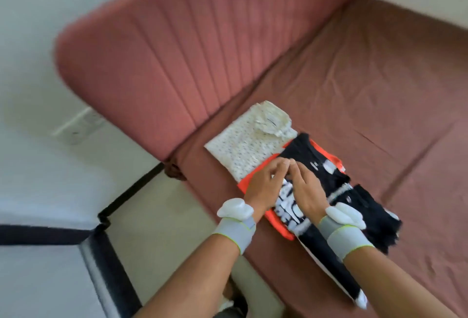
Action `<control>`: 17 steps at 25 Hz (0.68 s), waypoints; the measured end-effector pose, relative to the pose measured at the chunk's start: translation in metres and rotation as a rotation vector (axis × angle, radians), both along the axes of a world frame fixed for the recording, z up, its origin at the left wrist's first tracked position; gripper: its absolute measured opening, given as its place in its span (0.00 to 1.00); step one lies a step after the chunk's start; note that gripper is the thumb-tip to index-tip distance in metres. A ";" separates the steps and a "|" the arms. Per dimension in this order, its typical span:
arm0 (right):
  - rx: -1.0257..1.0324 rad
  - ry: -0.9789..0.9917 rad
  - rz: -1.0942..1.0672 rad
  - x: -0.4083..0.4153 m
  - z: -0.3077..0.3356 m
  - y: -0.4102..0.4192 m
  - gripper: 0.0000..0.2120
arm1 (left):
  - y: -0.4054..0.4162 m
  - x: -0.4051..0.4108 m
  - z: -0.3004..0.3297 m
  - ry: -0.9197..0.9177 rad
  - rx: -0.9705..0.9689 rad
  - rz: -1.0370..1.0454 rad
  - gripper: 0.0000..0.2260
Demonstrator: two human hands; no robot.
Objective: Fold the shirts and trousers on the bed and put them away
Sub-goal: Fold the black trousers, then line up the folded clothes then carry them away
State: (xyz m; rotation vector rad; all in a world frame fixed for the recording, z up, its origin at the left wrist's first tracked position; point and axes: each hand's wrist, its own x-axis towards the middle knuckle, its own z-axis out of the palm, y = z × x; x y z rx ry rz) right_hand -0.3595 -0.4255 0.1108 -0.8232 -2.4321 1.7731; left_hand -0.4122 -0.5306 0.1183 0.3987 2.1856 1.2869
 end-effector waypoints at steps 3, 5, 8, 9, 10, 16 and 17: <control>0.020 0.049 0.230 -0.046 0.062 -0.060 0.15 | -0.078 -0.038 0.061 0.121 -0.038 0.105 0.15; 0.046 0.077 0.349 -0.072 0.086 -0.103 0.15 | -0.129 -0.055 0.088 0.183 -0.075 0.175 0.15; 0.066 0.126 0.478 -0.110 0.106 -0.169 0.12 | -0.199 -0.072 0.109 0.252 -0.135 0.271 0.18; 0.068 0.133 0.532 -0.119 0.114 -0.193 0.11 | -0.223 -0.075 0.116 0.263 -0.152 0.322 0.18; 0.069 0.151 0.624 -0.133 0.128 -0.235 0.09 | -0.266 -0.081 0.128 0.278 -0.164 0.401 0.19; 0.026 0.289 0.951 -0.173 0.173 -0.413 0.11 | -0.435 -0.072 0.177 0.416 -0.299 0.704 0.22; 0.014 0.319 1.056 -0.172 0.184 -0.462 0.11 | -0.475 -0.060 0.188 0.431 -0.337 0.806 0.21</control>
